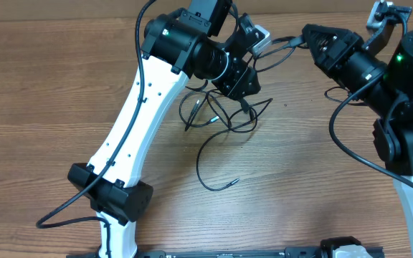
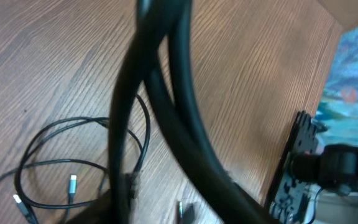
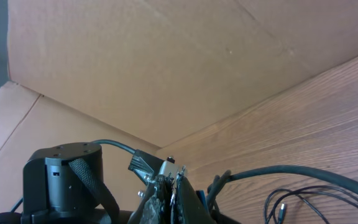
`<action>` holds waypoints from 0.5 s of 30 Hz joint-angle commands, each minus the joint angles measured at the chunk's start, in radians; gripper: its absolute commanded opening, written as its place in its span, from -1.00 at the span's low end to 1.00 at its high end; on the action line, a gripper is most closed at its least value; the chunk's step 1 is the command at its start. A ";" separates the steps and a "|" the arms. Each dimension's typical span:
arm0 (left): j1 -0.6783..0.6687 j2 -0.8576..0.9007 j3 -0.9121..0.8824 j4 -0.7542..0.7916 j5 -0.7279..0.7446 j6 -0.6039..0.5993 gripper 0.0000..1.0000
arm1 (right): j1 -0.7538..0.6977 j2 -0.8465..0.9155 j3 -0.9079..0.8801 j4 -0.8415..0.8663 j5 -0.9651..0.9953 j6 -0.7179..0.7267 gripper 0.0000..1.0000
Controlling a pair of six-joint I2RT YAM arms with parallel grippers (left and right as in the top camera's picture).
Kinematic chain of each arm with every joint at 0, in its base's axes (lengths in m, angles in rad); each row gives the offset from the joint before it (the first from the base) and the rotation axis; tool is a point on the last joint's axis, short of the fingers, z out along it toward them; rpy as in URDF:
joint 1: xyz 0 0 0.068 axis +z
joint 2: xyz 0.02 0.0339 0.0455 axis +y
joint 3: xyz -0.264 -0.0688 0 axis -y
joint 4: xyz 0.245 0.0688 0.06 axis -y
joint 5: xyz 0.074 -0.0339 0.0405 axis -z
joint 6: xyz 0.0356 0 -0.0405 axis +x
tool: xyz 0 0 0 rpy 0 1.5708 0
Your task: Untangle cables
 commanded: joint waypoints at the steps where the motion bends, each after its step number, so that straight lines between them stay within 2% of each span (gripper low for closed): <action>1: 0.002 0.003 0.022 0.004 0.000 0.011 -0.40 | -0.002 -0.006 0.019 0.010 -0.003 0.011 -0.93; 2: 0.003 0.003 0.022 0.004 0.000 0.011 -0.53 | -0.002 -0.006 0.019 0.010 0.001 0.011 -0.93; 4: 0.003 0.003 0.022 0.008 -0.008 0.010 -0.91 | -0.002 -0.006 0.019 0.010 0.003 0.011 -0.93; 6: 0.003 0.003 0.022 0.014 -0.060 -0.024 -0.92 | -0.002 -0.006 0.019 0.010 0.005 0.010 -0.93; 8: 0.003 0.003 0.022 0.021 -0.150 -0.108 -0.91 | -0.002 -0.006 0.019 0.005 0.026 0.003 -0.92; 12: 0.006 0.003 0.022 0.018 -0.422 -0.333 -0.92 | -0.002 -0.006 0.019 -0.056 0.199 -0.024 -0.82; 15: 0.014 0.003 0.022 0.005 -0.556 -0.444 -0.92 | -0.002 -0.006 0.019 -0.122 0.338 -0.056 -0.79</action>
